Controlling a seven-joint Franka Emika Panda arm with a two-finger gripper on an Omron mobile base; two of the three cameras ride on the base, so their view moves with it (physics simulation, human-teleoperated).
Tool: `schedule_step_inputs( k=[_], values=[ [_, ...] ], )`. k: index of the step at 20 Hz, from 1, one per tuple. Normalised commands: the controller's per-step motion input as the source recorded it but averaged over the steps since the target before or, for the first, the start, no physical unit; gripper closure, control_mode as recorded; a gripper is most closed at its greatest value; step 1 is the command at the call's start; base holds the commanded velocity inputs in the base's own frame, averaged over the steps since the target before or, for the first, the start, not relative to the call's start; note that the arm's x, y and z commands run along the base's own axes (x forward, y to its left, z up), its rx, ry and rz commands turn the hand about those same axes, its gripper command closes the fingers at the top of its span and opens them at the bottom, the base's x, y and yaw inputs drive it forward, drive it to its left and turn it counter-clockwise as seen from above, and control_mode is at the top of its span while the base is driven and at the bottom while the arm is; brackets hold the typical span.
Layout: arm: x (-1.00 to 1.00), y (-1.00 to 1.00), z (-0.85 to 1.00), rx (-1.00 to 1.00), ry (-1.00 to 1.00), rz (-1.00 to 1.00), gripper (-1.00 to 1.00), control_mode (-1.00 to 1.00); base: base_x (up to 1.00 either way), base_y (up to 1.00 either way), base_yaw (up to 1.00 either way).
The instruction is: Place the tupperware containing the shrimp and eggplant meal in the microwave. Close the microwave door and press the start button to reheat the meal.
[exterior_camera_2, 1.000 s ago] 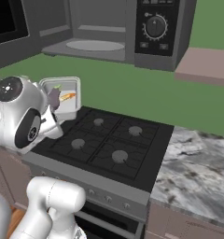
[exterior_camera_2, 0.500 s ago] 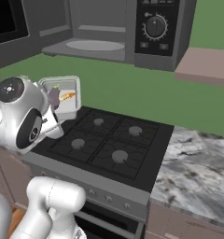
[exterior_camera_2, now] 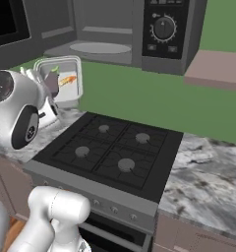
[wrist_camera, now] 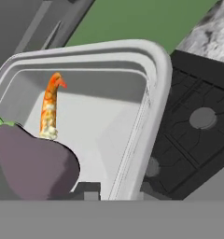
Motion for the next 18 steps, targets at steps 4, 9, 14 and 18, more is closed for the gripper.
schedule_step_inputs(
  k=[4, 9, 14, 18],
  values=[
    [0.08, 0.00, 0.64, 0.00, 0.02, 0.00, 1.00, -1.00, 0.00, 0.00, 0.00],
    [0.26, 0.00, 0.34, -0.01, 0.05, 0.00, 1.00, -1.00, 0.00, 0.00, 0.00],
    [0.37, 0.00, 0.12, -0.05, 0.00, 0.00, 1.00, -1.00, 0.00, 0.00, 0.00],
    [0.43, 0.00, 0.17, -0.07, 0.00, 0.00, 1.00, -1.00, 0.00, 0.00, 0.00]
  ],
)
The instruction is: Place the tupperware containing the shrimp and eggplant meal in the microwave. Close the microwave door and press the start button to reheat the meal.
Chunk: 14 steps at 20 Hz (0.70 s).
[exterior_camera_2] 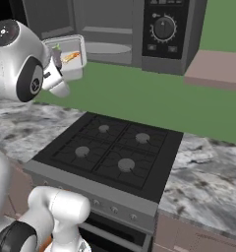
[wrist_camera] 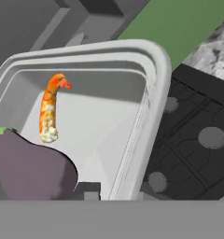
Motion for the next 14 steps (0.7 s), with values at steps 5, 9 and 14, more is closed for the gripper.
schedule_step_inputs(
  k=[5, 9, 14],
  values=[
    [0.42, 0.00, 0.16, -0.07, 0.00, 0.00, 1.00, -1.00, 0.00, 0.00, 0.00],
    [0.43, 0.00, 0.23, -0.07, 0.00, 0.00, 1.00, -1.00, 0.00, 0.00, 0.00],
    [0.44, -0.02, 0.26, -0.02, -0.01, 0.00, 1.00, -1.00, 0.00, 0.00, 0.00]
  ],
)
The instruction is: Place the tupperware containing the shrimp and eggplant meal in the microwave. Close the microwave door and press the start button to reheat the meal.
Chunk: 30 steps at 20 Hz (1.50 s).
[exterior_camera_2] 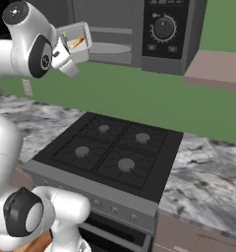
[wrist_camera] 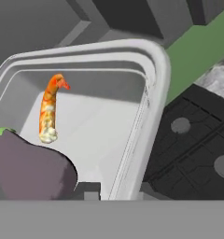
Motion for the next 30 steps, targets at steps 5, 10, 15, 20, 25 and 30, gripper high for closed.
schedule_step_inputs(
  k=[5, 10, 15, 20, 25, 30],
  values=[
    [0.49, -0.04, 0.10, 0.00, -0.06, 0.00, 1.00, -1.00, 0.00, 0.00, 0.00],
    [0.59, -0.07, 0.00, 0.00, -0.07, 0.00, 1.00, -1.00, 0.00, 0.00, 0.00],
    [0.39, -0.20, 0.03, 0.00, -0.01, 0.00, 1.00, -1.00, 0.00, 0.00, 0.00],
    [0.37, -0.14, 0.24, 0.00, 0.08, 0.00, 1.00, -1.00, 0.00, 0.00, 0.00],
    [0.50, -0.04, 0.05, 0.00, 0.10, 0.00, 1.00, -1.00, 0.00, 0.00, 0.00],
    [0.53, -0.08, 0.00, 0.00, 0.08, 0.00, 1.00, -1.00, 0.00, 0.00, 0.00]
  ],
)
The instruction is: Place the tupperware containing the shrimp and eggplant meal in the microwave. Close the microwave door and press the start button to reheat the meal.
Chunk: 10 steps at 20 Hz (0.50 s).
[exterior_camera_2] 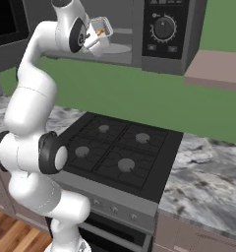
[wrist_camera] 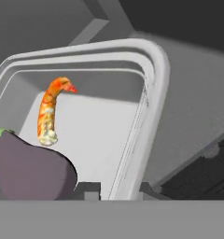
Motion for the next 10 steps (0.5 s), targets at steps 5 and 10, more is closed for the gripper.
schedule_step_inputs(
  k=[5, 10],
  values=[
    [0.58, 0.00, -0.06, 0.00, 0.01, 0.00, 1.00, -1.00, 0.00, 0.00, 0.00],
    [0.60, 0.00, -0.21, -0.01, 0.00, 0.00, 1.00, -1.00, 0.00, 0.00, 0.00]
  ],
)
